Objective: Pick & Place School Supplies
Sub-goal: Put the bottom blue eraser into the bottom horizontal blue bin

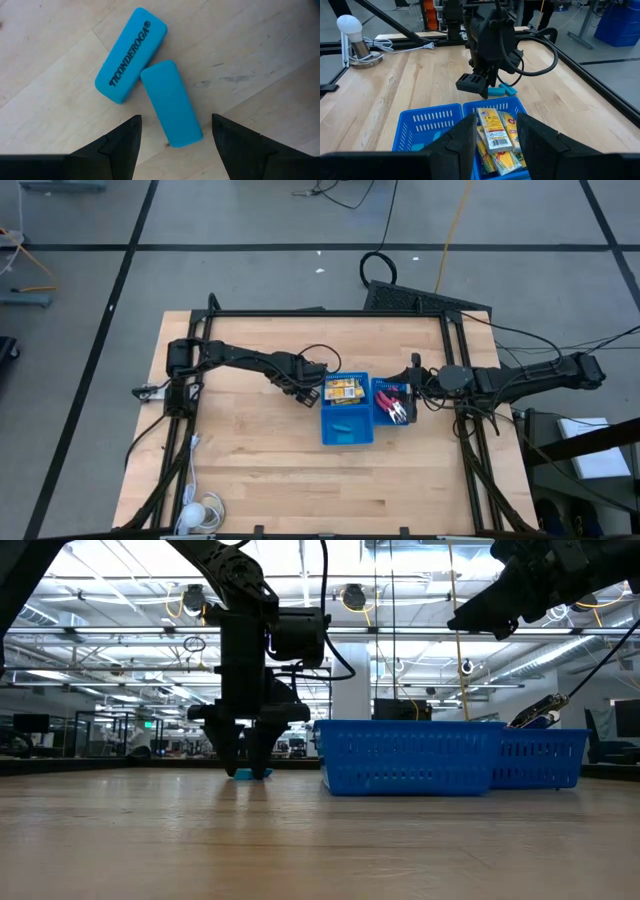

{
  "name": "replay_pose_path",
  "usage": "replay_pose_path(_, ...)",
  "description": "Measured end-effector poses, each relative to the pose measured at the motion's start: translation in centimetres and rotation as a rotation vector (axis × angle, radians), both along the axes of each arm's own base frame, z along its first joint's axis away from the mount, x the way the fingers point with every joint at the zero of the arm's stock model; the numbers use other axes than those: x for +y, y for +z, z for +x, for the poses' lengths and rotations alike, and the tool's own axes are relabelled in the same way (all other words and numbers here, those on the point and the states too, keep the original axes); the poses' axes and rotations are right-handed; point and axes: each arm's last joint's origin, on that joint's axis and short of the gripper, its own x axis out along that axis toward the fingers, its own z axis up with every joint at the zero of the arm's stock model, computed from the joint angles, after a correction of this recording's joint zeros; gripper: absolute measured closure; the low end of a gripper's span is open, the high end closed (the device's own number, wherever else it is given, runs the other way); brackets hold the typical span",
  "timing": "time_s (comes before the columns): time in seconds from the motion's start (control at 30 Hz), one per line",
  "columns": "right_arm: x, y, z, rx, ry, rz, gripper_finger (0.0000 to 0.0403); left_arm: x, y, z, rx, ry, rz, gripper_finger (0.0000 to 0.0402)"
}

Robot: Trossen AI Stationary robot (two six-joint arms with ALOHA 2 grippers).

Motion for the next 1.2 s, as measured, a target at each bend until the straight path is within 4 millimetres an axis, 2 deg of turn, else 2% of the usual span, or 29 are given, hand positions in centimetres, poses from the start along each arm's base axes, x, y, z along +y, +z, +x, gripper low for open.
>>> replay_pose_path(0.33,0.0,0.0,0.0,0.0,0.0,0.0,0.0271,0.0,0.0,0.0,0.002,0.0,-0.004,0.0163)
replay_pose_path(0.67,0.0,0.0,0.0,0.0,0.0,0.0,0.0271,0.0,0.0,0.0,0.006,-0.036,-0.001,0.027)
replay_pose_path(0.83,0.0,0.0,0.0,0.0,0.0,0.0,0.0271,-0.1,0.0,0.0,0.009,-0.054,0.007,0.03)
replay_pose_path(1.07,0.0,0.0,0.0,0.001,0.0,0.0,0.0271,-0.1,0.2,-0.3,0.023,-0.079,0.015,0.0301)
replay_pose_path(1.2,0.0,0.0,0.0,0.001,0.0,0.0,0.0271,0.0,1.4,-0.8,0.03,-0.077,0.056,0.0299)
